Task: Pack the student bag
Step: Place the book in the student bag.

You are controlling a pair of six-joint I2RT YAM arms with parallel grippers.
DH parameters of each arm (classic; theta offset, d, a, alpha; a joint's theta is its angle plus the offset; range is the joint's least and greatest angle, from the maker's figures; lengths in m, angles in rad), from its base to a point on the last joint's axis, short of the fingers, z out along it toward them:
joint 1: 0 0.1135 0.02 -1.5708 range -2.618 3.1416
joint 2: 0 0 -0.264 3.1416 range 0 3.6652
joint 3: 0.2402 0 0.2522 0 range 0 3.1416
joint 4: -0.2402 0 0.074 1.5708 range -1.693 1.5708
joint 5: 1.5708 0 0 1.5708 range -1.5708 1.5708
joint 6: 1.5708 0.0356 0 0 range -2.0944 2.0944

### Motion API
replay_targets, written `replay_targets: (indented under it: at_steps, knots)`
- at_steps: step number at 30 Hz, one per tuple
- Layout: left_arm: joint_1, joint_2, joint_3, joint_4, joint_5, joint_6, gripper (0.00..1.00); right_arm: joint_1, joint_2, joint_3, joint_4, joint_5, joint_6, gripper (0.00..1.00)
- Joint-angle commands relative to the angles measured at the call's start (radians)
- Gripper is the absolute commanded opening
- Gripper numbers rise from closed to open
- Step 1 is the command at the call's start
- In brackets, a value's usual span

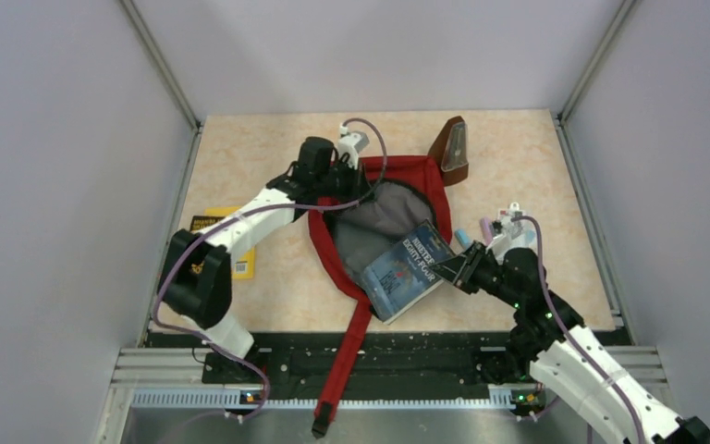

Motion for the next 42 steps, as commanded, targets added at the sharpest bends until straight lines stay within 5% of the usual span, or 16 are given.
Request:
replay_targets:
  at_steps: [1,9,13,23,42]
  knots:
    - [-0.014,-0.215,-0.077,0.268,-0.112,-0.142,0.00,0.000,0.048,-0.046,0.246,-0.101,0.098,0.00]
    - [-0.015,-0.342,-0.215,0.426,-0.146,-0.227,0.00,0.000,0.133,-0.123,0.445,-0.056,0.211,0.00]
    - [-0.015,-0.383,-0.265,0.483,-0.113,-0.206,0.00,0.001,0.158,-0.221,0.692,0.042,0.378,0.00]
    - [-0.015,-0.411,-0.289,0.522,-0.115,-0.246,0.00,0.001,0.223,-0.219,0.897,0.262,0.511,0.00]
    - [-0.016,-0.391,-0.309,0.615,-0.101,-0.305,0.00,0.080,0.624,-0.066,1.186,0.423,0.468,0.00]
